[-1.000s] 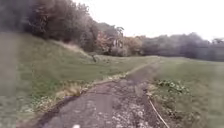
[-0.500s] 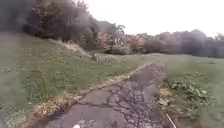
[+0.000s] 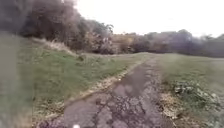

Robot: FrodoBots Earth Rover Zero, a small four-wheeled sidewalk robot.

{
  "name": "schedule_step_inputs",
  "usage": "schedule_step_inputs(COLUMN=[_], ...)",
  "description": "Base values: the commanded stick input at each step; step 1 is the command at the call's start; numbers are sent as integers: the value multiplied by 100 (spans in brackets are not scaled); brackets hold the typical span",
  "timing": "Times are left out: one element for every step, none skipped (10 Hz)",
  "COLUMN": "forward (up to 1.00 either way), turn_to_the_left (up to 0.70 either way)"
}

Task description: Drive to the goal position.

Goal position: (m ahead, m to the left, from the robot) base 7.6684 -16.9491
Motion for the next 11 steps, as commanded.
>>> schedule_step_inputs(forward=[100, 100, 100, 100, 100, 100, 100, 100, 100, 100, 100], turn_to_the_left=[-39, -40, -40, -40, -40, 0, 0, -5, -22, -40, -40])
